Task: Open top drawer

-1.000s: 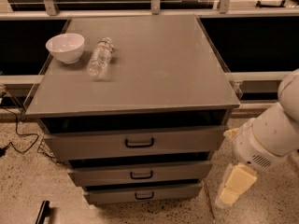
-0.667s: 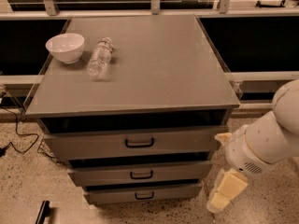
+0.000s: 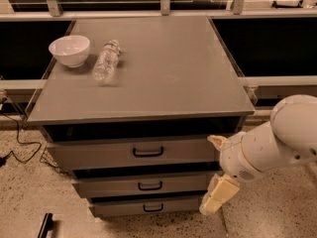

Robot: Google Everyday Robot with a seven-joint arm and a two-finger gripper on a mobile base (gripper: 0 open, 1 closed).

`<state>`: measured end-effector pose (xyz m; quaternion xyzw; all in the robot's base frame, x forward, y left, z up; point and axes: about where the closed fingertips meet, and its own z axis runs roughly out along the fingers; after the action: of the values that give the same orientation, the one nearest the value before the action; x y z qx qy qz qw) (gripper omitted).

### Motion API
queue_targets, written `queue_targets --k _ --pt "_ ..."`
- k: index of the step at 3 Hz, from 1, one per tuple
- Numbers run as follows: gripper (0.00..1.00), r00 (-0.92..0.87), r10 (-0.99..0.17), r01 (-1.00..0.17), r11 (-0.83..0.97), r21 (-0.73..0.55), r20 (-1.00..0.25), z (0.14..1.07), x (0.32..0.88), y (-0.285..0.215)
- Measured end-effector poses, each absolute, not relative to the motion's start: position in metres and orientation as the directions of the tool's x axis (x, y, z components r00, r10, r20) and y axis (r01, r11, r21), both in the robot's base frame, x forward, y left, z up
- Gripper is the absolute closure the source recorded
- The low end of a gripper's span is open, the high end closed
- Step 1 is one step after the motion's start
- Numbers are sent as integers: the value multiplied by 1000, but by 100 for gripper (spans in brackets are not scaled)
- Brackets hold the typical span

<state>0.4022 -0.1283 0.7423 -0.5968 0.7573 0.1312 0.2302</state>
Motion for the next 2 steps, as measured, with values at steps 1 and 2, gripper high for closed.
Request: queue_targets --k 1,2 --pt "0 -181 -844 -964 253 -76 -505 742 402 -128" --pt "0 -154 -842 -968 233 -92 -517 740 407 -124"
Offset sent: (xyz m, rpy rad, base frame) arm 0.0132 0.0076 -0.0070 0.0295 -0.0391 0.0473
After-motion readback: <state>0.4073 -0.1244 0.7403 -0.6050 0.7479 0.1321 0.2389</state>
